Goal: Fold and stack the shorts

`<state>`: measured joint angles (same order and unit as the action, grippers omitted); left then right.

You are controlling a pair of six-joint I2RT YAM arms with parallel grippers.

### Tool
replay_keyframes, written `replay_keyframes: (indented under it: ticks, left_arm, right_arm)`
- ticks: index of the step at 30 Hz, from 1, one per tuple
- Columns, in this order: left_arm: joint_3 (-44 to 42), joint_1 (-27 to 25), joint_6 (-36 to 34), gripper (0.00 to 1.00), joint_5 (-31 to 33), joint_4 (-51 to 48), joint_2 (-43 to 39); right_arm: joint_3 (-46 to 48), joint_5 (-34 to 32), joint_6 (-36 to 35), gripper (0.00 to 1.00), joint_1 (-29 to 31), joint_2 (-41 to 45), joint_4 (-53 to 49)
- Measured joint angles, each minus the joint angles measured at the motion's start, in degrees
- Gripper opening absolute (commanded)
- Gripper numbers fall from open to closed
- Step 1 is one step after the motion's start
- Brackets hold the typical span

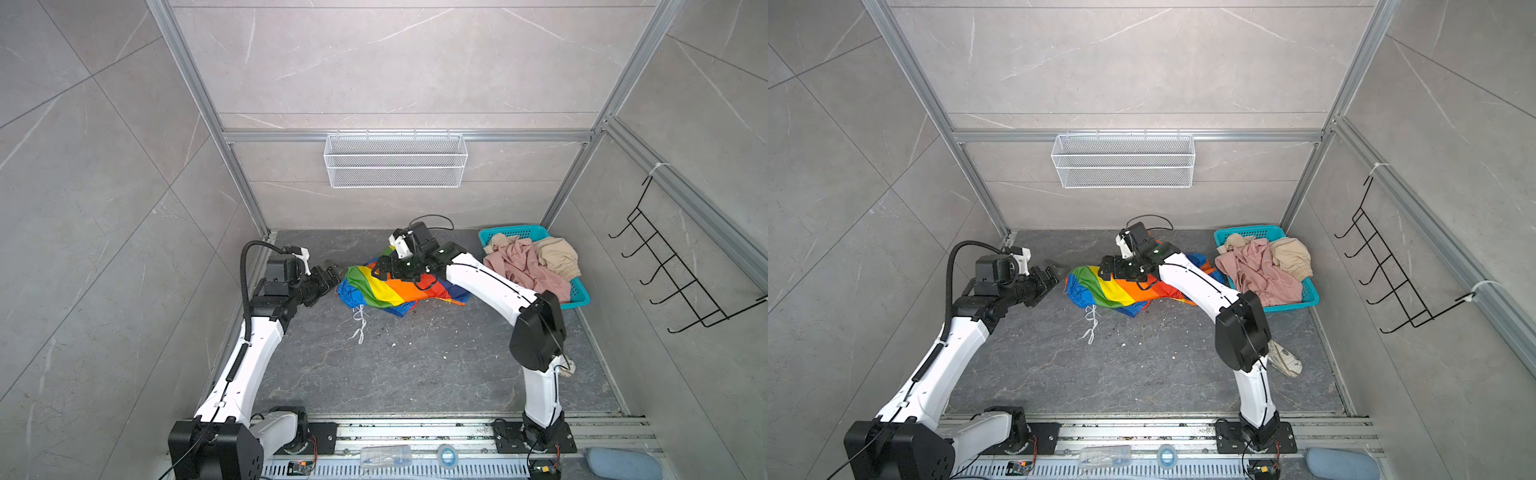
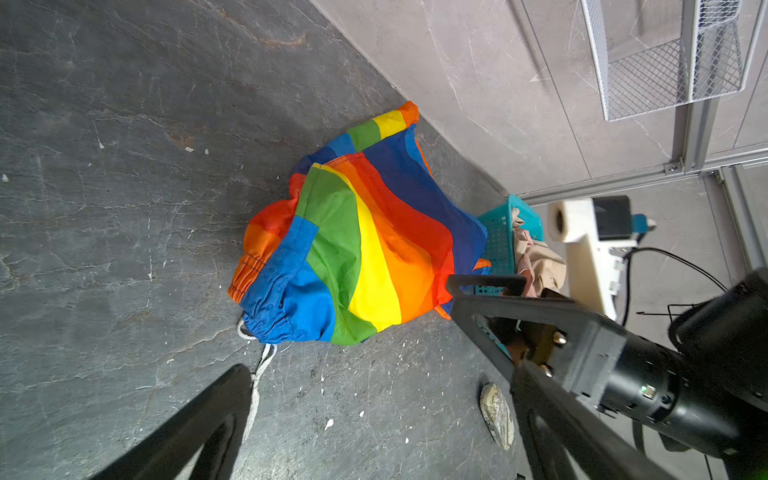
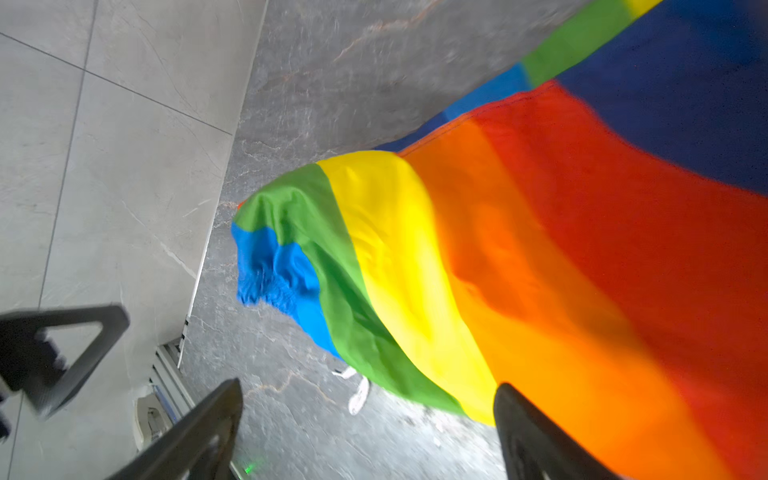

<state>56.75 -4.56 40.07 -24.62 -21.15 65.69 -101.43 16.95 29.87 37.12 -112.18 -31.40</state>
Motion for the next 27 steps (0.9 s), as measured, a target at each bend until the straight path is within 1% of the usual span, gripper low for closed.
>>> replay_keyframes:
  ticks: [5,10,14,18,27]
  left_arm:
    - [0.0,-1.7,-0.4,1.0,1.1,-0.2,0.6]
    - [0.0,-4.9,-1.3,0.99,3.3,-0.4,2.6]
    - [-0.2,-6.5,-1.9,1.0,5.1,-0.5,4.0]
    - [-0.5,-6.7,-1.8,1.0,6.4,-0.7,5.2]
    - [-4.6,-6.9,-0.6,0.99,8.4,-0.3,5.2]
  right_arm:
    - [11.7,-0.8,0.0,0.99,-2.9,7.7,4.5]
    - [18.1,-1.3,-0.1,0.99,-5.0,8.7,6.0]
    - [21.5,-1.5,-1.1,0.99,-5.0,8.8,6.8]
    - [25.9,-2.7,-2.2,0.99,-5.0,9.8,7.7]
    - [27.7,-2.3,-2.4,0.99,-5.0,9.1,10.6]
